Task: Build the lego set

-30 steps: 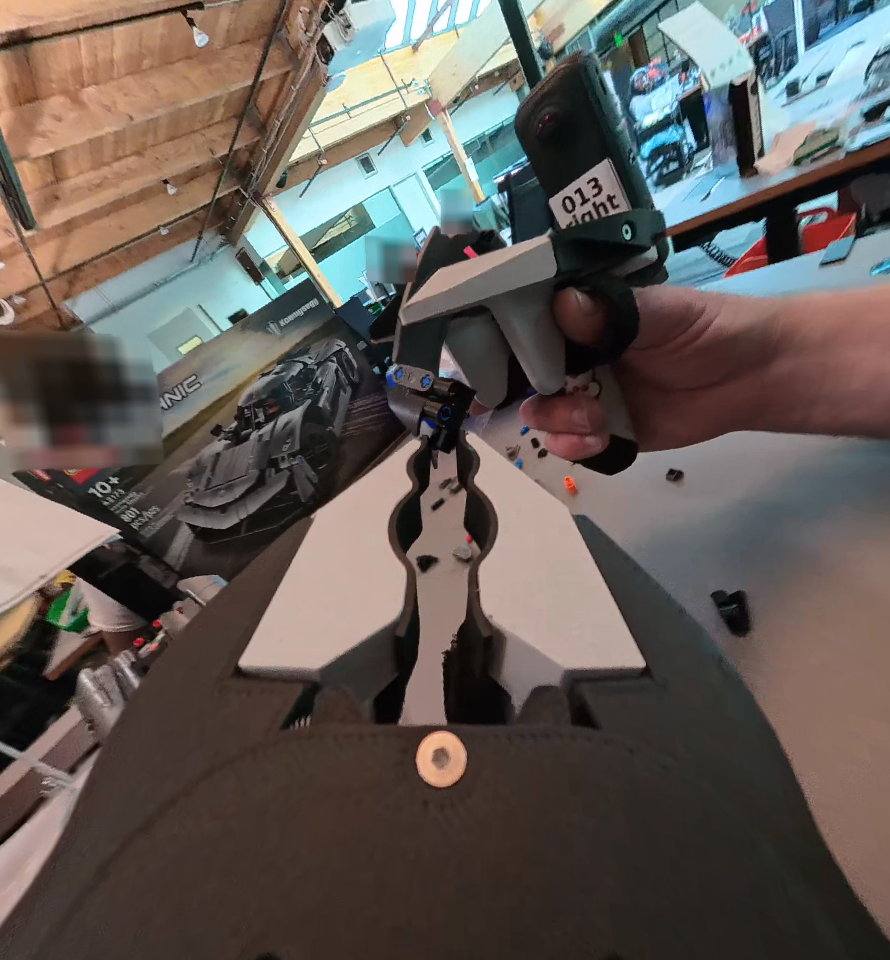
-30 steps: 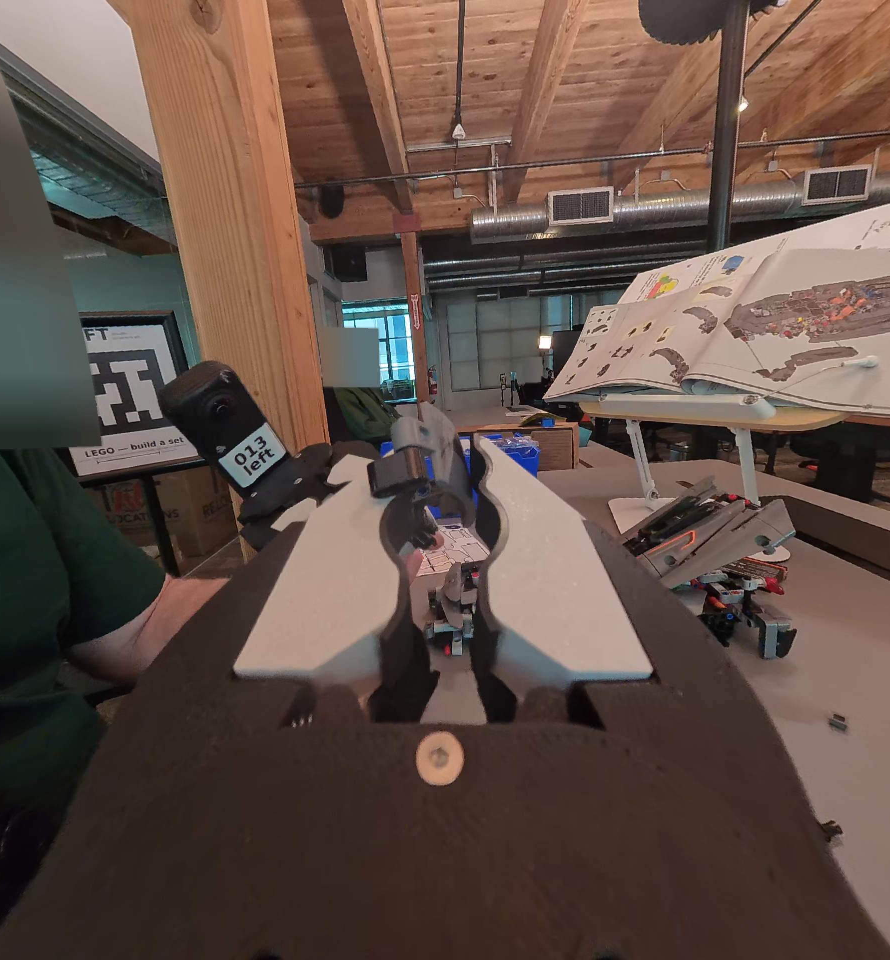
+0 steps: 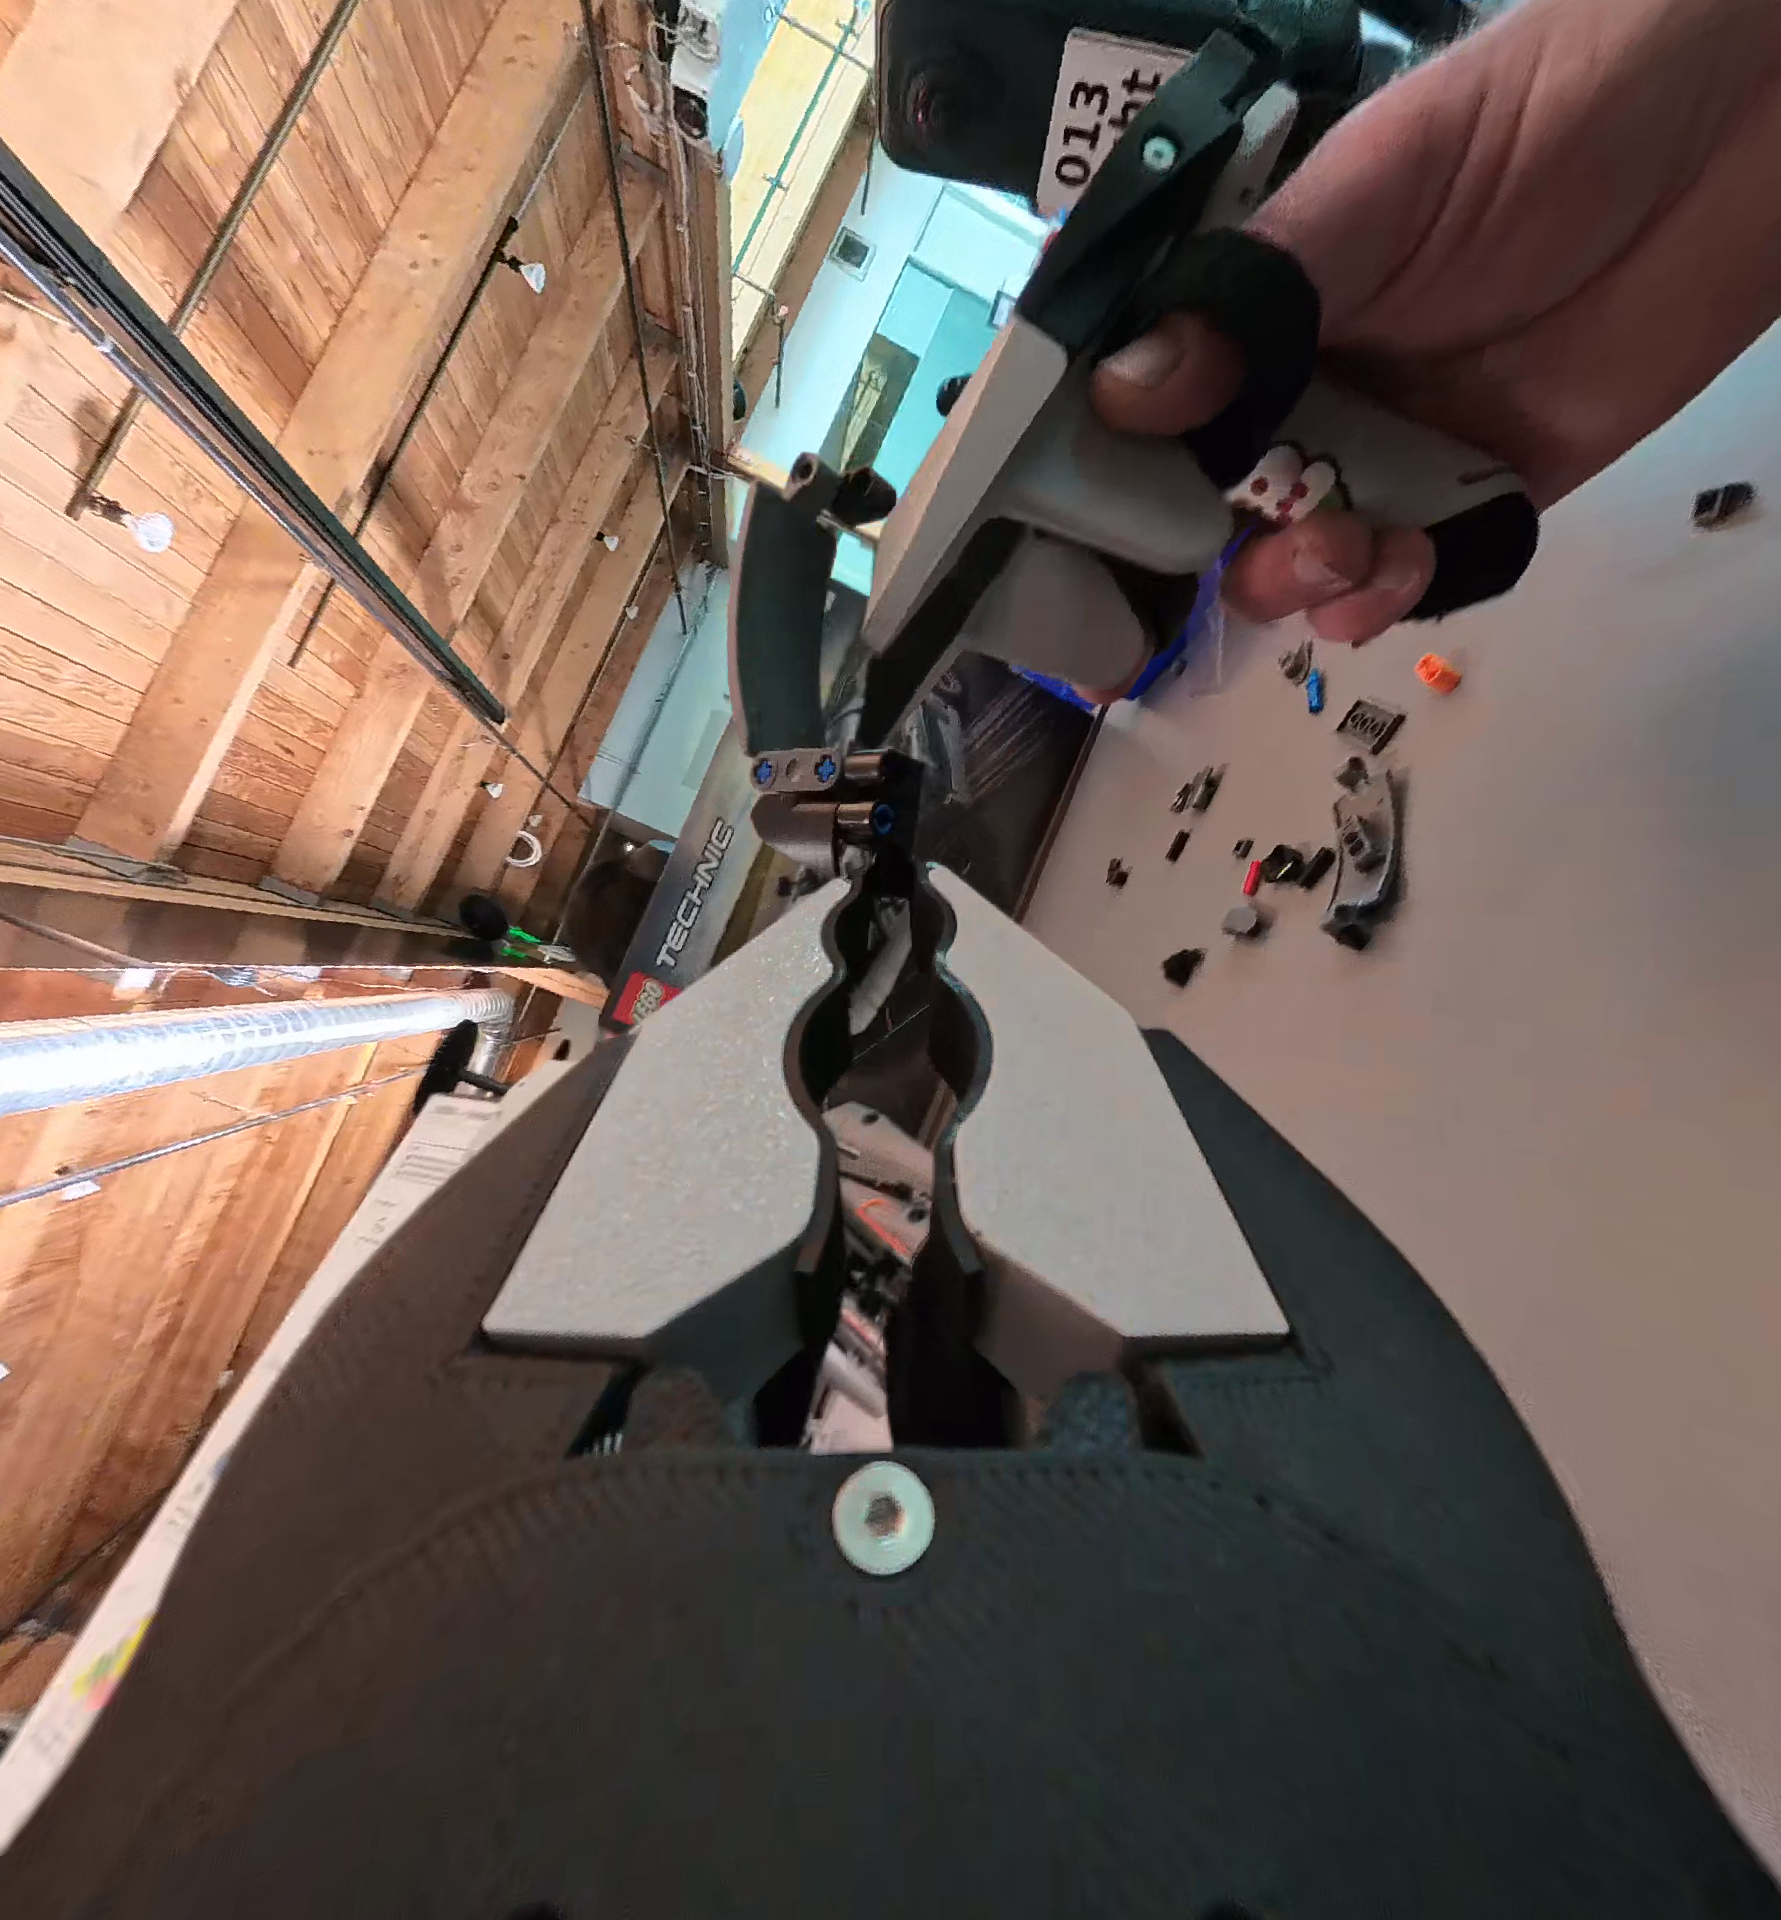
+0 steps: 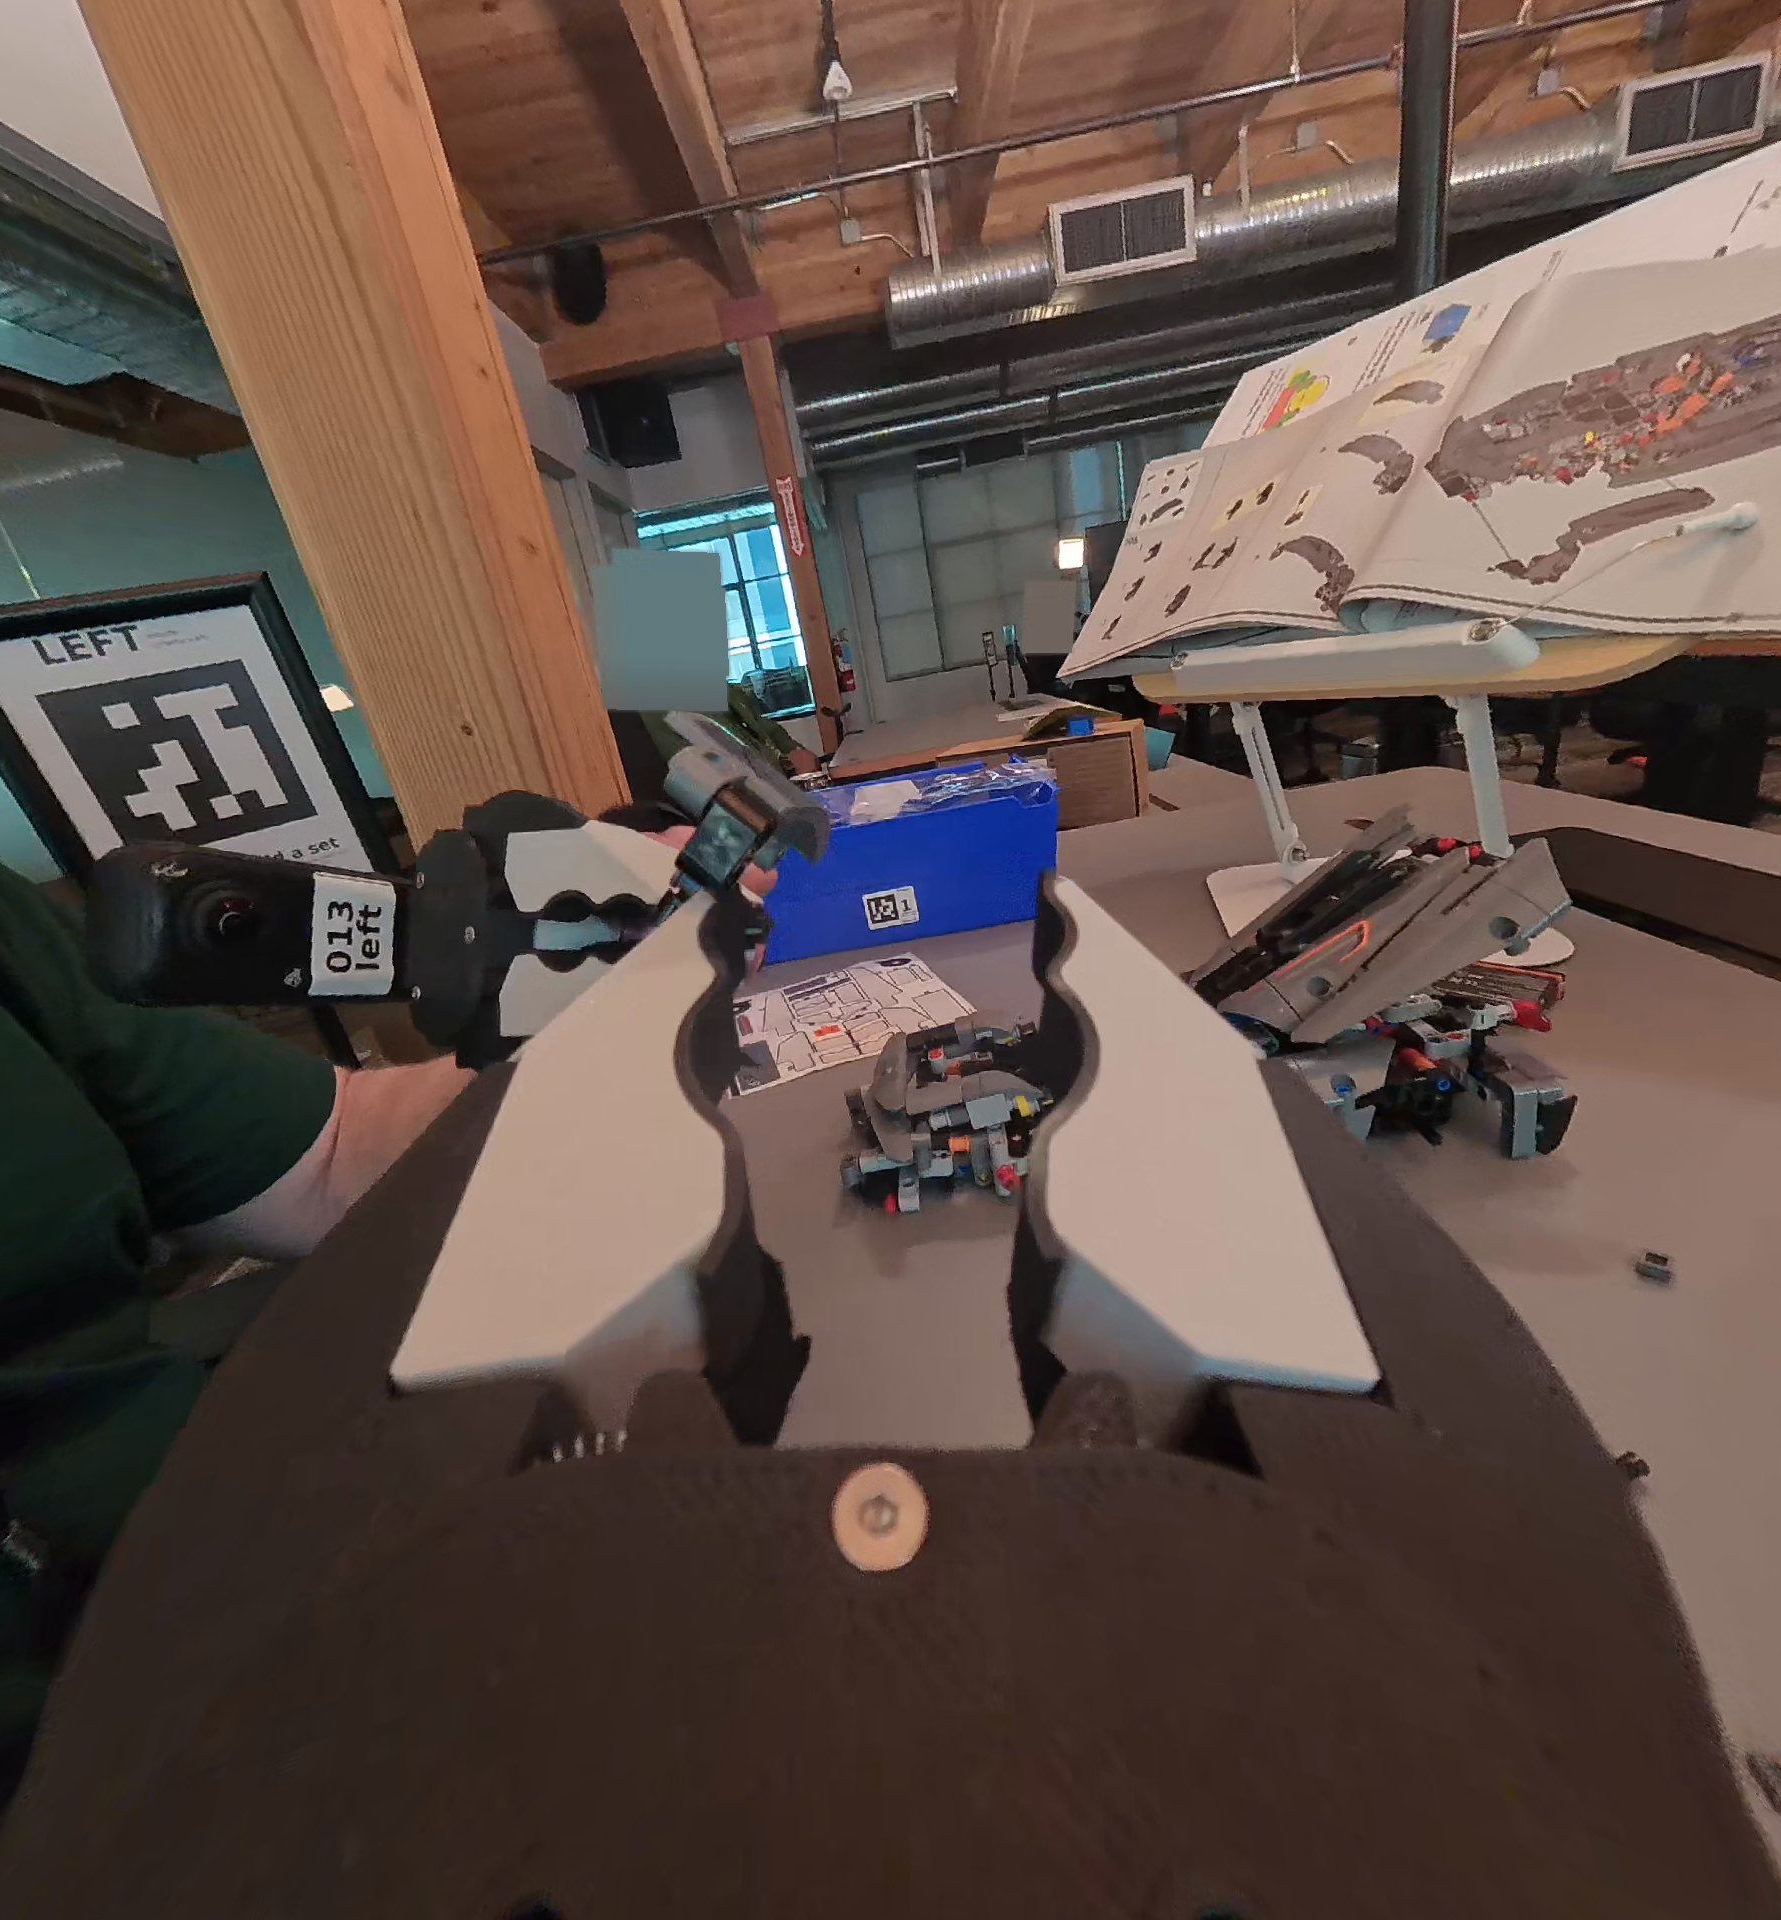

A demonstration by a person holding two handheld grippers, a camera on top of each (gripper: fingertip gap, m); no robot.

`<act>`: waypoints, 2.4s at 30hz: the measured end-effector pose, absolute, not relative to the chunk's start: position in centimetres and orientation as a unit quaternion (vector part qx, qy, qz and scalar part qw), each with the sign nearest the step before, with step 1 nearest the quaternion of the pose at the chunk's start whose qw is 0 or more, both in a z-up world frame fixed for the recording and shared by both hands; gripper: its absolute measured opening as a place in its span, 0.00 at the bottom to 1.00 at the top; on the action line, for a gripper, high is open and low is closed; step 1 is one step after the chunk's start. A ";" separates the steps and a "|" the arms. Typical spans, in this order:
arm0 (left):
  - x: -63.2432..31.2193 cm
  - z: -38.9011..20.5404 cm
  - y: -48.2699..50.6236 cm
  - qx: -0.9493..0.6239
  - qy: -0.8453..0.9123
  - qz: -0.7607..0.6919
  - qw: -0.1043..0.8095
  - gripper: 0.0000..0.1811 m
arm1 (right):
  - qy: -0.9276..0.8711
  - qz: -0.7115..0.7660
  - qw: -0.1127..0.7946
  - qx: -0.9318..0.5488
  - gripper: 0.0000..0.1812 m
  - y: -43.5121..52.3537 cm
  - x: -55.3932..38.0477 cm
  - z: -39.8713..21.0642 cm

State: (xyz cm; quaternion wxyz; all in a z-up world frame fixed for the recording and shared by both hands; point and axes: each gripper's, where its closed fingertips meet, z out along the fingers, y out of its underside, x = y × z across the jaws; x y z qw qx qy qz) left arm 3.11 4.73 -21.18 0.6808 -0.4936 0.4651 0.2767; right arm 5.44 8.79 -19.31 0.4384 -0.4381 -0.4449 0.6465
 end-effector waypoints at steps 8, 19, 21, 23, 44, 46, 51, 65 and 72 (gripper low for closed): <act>-0.2 -20.1 3.1 -0.468 0.490 0.339 0.652 0.03 | -0.447 0.644 0.433 -0.445 0.40 9.3 6.3 -19.2; -1.5 -20.8 2.1 -0.378 0.567 0.441 0.584 0.03 | -0.526 0.616 0.372 -0.453 0.39 4.5 2.8 -17.3; -1.5 -20.6 2.0 -0.362 0.576 0.451 0.578 0.03 | -0.544 0.604 0.353 -0.463 0.37 3.9 2.1 -17.8; -1.4 -20.5 1.7 -0.345 0.585 0.461 0.570 0.03 | -0.561 0.599 0.327 -0.468 0.36 3.0 1.6 -18.2; -3.9 -19.5 1.1 -0.457 0.531 0.369 0.611 0.27 | -0.608 0.557 0.410 -0.390 0.14 2.8 0.5 -17.4; -3.8 -19.6 0.5 -0.500 0.504 0.302 0.637 0.27 | -0.613 0.554 0.437 -0.355 0.13 2.8 1.0 -17.2; -3.2 -19.1 0.4 -0.555 0.445 0.161 0.684 0.26 | -0.619 0.561 0.460 -0.302 0.13 2.0 1.6 -16.9; -0.8 -19.7 0.3 -0.557 0.497 0.089 0.660 0.13 | -0.687 0.478 0.485 -0.252 0.13 0.0 1.4 -17.7; -1.2 -20.1 0.2 -0.593 0.476 0.019 0.650 0.14 | -0.707 0.435 0.498 -0.250 0.13 -0.1 1.1 -18.0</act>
